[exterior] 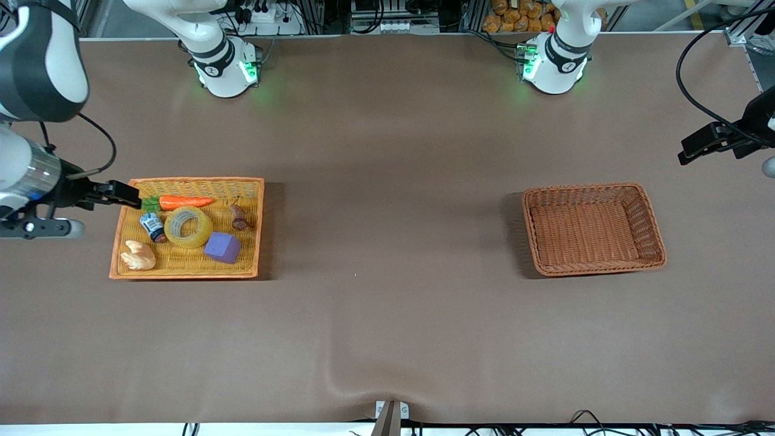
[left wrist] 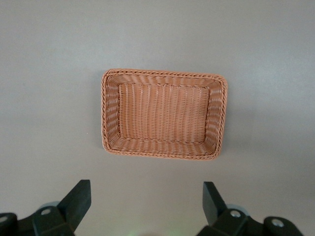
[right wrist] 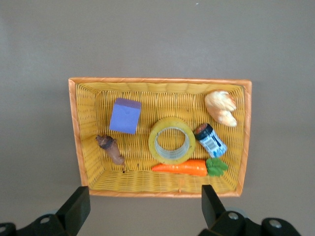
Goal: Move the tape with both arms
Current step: 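Move the right gripper down toward the tape roll in the orange tray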
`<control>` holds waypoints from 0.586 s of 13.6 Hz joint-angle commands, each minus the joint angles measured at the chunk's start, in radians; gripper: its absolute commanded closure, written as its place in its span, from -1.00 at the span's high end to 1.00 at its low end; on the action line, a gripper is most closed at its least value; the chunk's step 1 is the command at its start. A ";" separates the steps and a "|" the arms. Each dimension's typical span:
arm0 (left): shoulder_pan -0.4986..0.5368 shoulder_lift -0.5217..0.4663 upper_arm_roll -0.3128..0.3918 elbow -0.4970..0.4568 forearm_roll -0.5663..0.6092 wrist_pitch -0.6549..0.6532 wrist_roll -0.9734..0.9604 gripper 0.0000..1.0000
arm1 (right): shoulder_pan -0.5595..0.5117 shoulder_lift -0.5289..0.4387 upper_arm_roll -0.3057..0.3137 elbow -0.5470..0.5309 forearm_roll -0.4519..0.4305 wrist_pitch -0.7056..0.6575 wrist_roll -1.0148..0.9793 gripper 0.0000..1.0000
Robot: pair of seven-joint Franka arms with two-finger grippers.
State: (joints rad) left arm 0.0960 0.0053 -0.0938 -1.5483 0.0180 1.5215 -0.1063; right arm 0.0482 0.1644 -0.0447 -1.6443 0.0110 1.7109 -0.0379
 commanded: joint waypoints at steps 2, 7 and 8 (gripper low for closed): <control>0.007 0.010 -0.006 0.019 0.017 -0.009 -0.004 1.00 | -0.004 -0.029 -0.001 -0.217 0.007 0.217 -0.036 1.00; 0.007 0.010 -0.006 0.014 0.019 -0.009 -0.003 1.00 | -0.001 -0.040 -0.001 -0.386 0.007 0.360 -0.045 1.00; 0.007 0.010 -0.006 0.014 0.017 -0.009 -0.003 1.00 | -0.001 -0.039 -0.001 -0.426 0.007 0.396 -0.045 1.00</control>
State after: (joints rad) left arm 0.0971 0.0090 -0.0936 -1.5479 0.0180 1.5214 -0.1063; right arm 0.0479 0.1636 -0.0462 -1.9808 0.0111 2.0528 -0.0657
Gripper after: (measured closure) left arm 0.000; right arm 0.000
